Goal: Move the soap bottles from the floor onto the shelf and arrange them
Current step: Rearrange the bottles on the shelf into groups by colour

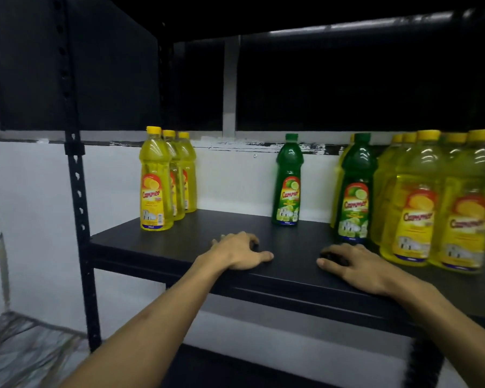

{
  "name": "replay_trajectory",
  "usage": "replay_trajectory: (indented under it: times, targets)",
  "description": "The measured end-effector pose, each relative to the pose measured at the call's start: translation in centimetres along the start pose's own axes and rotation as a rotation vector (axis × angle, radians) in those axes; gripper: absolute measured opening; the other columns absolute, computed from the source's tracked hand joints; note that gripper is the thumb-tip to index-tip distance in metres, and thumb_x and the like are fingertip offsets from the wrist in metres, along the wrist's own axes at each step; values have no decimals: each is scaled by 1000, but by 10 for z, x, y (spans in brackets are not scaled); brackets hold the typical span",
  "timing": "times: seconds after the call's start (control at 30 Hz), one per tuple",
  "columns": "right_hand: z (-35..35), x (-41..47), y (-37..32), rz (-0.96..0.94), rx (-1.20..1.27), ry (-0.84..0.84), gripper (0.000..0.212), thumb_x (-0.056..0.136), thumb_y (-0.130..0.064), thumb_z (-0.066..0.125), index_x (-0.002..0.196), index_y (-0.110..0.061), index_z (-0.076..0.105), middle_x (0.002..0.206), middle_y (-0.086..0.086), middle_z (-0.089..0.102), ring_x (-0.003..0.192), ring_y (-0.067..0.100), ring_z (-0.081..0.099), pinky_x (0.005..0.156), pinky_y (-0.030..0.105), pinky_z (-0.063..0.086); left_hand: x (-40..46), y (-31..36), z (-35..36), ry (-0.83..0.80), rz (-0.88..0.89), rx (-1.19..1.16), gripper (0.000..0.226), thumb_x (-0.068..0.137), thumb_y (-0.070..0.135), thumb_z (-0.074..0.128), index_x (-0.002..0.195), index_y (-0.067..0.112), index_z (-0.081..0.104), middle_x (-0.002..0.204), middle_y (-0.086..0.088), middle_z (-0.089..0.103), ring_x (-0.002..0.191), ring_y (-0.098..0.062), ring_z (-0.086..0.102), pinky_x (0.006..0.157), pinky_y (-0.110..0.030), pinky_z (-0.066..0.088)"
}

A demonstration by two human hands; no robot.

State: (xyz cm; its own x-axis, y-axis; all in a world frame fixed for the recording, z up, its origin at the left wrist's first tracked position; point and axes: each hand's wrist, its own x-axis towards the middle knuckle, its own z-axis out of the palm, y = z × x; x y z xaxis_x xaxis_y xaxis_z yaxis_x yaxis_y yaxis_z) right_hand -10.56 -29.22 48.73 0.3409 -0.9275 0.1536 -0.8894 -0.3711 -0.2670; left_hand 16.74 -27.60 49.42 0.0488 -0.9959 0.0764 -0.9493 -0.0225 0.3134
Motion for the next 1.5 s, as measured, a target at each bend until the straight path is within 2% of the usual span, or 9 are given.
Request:
replay_trajectory:
  times: [0.13, 0.27, 0.7, 0.97, 1.03, 1.13, 1.2, 1.33, 1.5]
  targets:
    - [2, -3, 5, 91, -42, 15, 56, 96, -70, 40, 140, -36, 50, 144, 0, 51, 133, 23, 44, 109, 46, 37, 17, 40, 17, -44, 22, 0, 67, 93, 69, 45, 149, 34, 41, 155, 0, 43, 146, -29, 33, 119, -63, 11]
    - [4, -2, 4, 132, -31, 40, 66, 93, -74, 39, 144, -34, 46, 149, 2, 46, 139, 26, 39, 113, 49, 32, 13, 39, 23, -53, 36, 21, 72, 93, 74, 36, 155, 37, 31, 166, 4, 23, 155, -23, 12, 122, -58, 3]
    - [0, -11, 6, 129, -30, 34, 71, 93, -75, 38, 146, -28, 47, 148, 3, 47, 140, 27, 38, 115, 51, 30, 9, 42, 24, -30, 24, 43, 72, 92, 76, 36, 153, 39, 33, 165, 8, 27, 154, -19, 17, 123, -54, 8]
    - [0, -12, 6, 138, -17, 44, 67, 93, -74, 41, 142, -28, 50, 143, 2, 52, 135, 25, 43, 111, 48, 36, 15, 38, 28, -18, 55, 45, 74, 93, 76, 35, 155, 37, 31, 165, 5, 26, 154, -22, 18, 122, -55, 9]
    - [1, -10, 6, 147, -20, 45, 66, 92, -74, 41, 140, -29, 51, 141, 1, 53, 133, 24, 44, 110, 49, 37, 18, 37, 26, -19, 61, 63, 75, 91, 78, 36, 154, 38, 33, 163, 5, 31, 152, -23, 24, 121, -55, 16]
    - [2, -6, 5, 151, -34, 49, 65, 92, -74, 42, 140, -30, 50, 139, 1, 52, 132, 24, 44, 110, 49, 37, 31, 35, 20, -26, 63, 80, 78, 83, 82, 45, 146, 35, 46, 150, 0, 46, 140, -26, 40, 114, -52, 33]
    - [3, -5, 3, 152, -55, 51, 63, 93, -73, 42, 139, -31, 50, 139, 0, 50, 133, 23, 43, 110, 51, 36, 46, 34, 12, 8, 65, 24, 78, 81, 77, 57, 140, 26, 53, 143, -3, 52, 134, -26, 46, 110, -48, 41]
    - [6, 0, 3, 144, -89, 48, 58, 93, -72, 39, 135, -32, 49, 139, -1, 46, 134, 23, 40, 112, 55, 31, 81, 44, 6, 47, 66, -254, 74, 89, 52, 69, 145, 11, 42, 145, -8, 52, 131, -26, 51, 102, -32, 42]
    - [5, 18, -3, 147, -159, 25, 63, 93, -72, 38, 140, -31, 45, 149, 3, 38, 144, 27, 30, 115, 57, 28, 138, 54, 21, 78, 13, -599, 85, 83, 43, 80, 145, 10, 33, 142, -8, 55, 128, -27, 54, 108, -38, 44]
